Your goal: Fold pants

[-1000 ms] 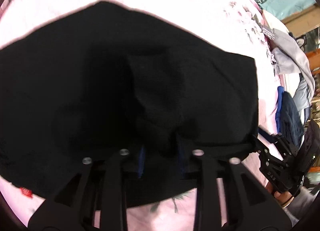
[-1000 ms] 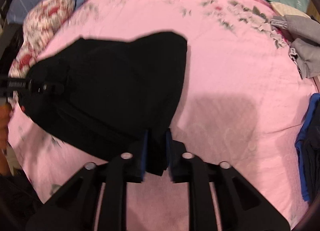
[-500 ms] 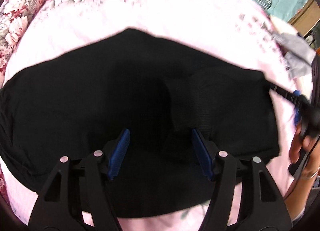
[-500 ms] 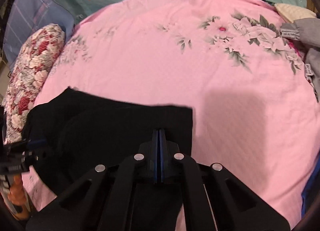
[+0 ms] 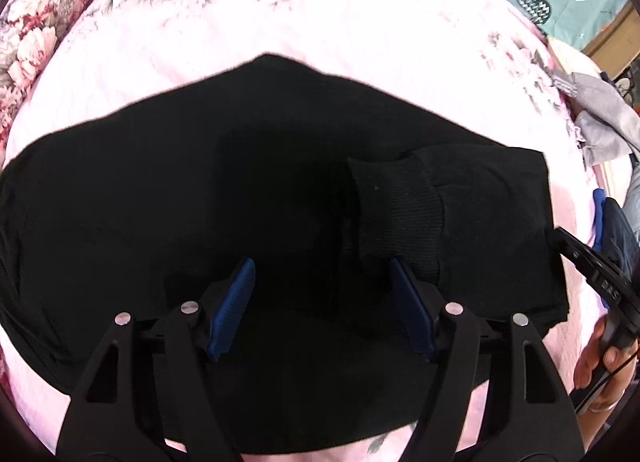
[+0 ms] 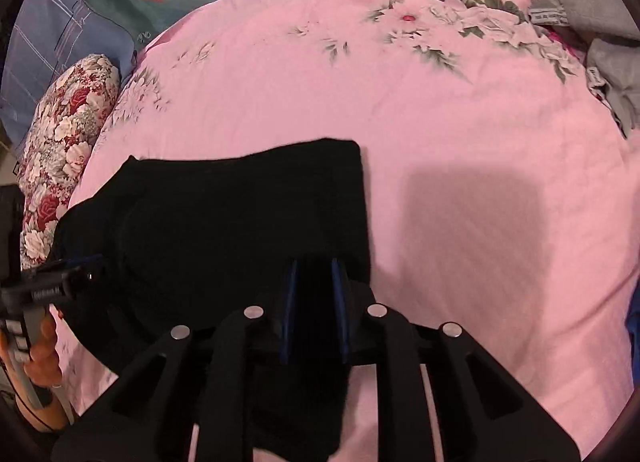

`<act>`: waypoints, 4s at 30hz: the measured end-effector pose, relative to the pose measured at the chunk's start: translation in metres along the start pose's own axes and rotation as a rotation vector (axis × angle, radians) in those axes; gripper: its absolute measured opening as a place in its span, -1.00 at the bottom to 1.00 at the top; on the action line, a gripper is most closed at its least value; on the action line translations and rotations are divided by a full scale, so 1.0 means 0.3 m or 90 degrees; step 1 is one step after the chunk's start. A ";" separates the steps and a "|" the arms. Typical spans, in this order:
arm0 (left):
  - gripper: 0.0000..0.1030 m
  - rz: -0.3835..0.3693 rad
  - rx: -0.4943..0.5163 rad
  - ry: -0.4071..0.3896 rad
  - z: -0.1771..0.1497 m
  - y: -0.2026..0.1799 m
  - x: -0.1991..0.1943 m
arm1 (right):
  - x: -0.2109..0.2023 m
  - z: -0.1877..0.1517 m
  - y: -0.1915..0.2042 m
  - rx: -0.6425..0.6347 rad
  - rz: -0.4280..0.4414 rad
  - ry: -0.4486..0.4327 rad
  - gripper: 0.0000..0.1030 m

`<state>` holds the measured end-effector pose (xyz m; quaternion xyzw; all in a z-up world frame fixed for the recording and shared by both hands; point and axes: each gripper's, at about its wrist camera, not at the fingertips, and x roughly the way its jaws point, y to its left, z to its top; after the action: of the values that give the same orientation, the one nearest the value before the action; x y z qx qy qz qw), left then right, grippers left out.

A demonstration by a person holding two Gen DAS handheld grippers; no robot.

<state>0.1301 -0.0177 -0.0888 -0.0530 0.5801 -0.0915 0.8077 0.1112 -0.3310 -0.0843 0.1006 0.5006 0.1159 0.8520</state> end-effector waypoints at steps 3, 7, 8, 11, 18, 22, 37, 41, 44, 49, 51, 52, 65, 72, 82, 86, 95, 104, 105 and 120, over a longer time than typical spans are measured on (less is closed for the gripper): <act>0.42 -0.003 0.010 -0.027 -0.023 0.019 -0.046 | -0.104 -0.055 0.005 0.000 0.011 -0.039 -0.63; 0.49 0.012 -0.005 0.002 -0.034 0.048 0.023 | -0.101 -0.148 0.062 -0.064 0.021 -0.006 -0.34; 0.49 0.009 -0.006 -0.004 -0.038 0.051 0.021 | -0.063 -0.171 0.061 -0.074 -0.008 0.015 -0.34; 0.48 0.014 -0.005 -0.013 -0.057 0.058 -0.022 | -0.088 -0.189 0.057 -0.067 -0.009 -0.017 -0.33; 0.54 0.067 -0.036 -0.088 -0.177 0.258 -0.194 | -0.186 -0.203 0.116 -0.060 -0.042 -0.089 -0.16; 0.54 0.050 -0.120 -0.097 -0.255 0.482 -0.287 | -0.174 -0.194 0.152 -0.062 -0.017 -0.088 -0.14; 0.45 0.022 -0.331 -0.048 -0.346 0.857 -0.279 | -0.094 -0.185 0.385 -0.123 -0.015 -0.071 0.44; 0.40 0.024 -0.331 -0.045 -0.290 0.861 -0.245 | -0.091 -0.180 0.395 -0.124 -0.020 -0.074 0.44; 0.46 0.024 -0.326 -0.039 -0.230 0.876 -0.214 | -0.096 -0.175 0.388 -0.121 -0.013 -0.079 0.44; -0.37 0.061 -0.319 -0.032 -0.171 0.853 -0.190 | -0.077 -0.176 0.390 -0.112 -0.011 -0.070 0.44; -0.55 0.067 -0.290 -0.039 -0.164 0.828 -0.192 | -0.077 -0.183 0.389 -0.114 -0.007 -0.072 0.44; -0.57 0.085 -0.266 -0.045 -0.163 0.806 -0.201 | -0.079 -0.185 0.386 -0.115 -0.004 -0.072 0.44; -0.65 0.043 -0.009 -0.177 -0.069 0.279 -0.447 | -0.136 -0.206 0.308 -0.082 0.030 -0.100 0.44; 0.92 -0.017 0.134 -0.100 -0.075 -0.065 -0.219 | -0.194 -0.234 0.263 -0.065 0.028 -0.115 0.44; 0.95 -0.010 0.109 -0.123 -0.108 -0.005 -0.281 | -0.194 -0.218 0.244 -0.051 0.044 -0.103 0.44; 0.95 0.035 0.040 -0.167 -0.112 0.136 -0.358 | -0.150 -0.173 0.301 -0.052 0.086 -0.086 0.44; 0.95 0.082 -0.098 -0.078 -0.155 0.407 -0.198 | -0.016 -0.033 0.525 -0.081 0.171 -0.034 0.44; 0.96 0.084 -0.077 -0.065 -0.165 0.399 -0.152 | 0.210 0.206 0.600 -0.075 0.183 0.026 0.44; 0.96 0.077 -0.080 -0.061 -0.166 0.406 -0.146 | 0.238 0.219 0.607 -0.077 0.189 0.042 0.44; 0.96 0.042 -0.110 -0.048 -0.175 0.453 -0.131 | 0.343 0.174 0.755 -0.153 0.102 0.109 -0.26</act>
<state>0.0799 0.1244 -0.0953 -0.1067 0.5563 -0.0122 0.8240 0.1836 -0.0873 -0.0795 0.0270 0.5446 0.2505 0.8000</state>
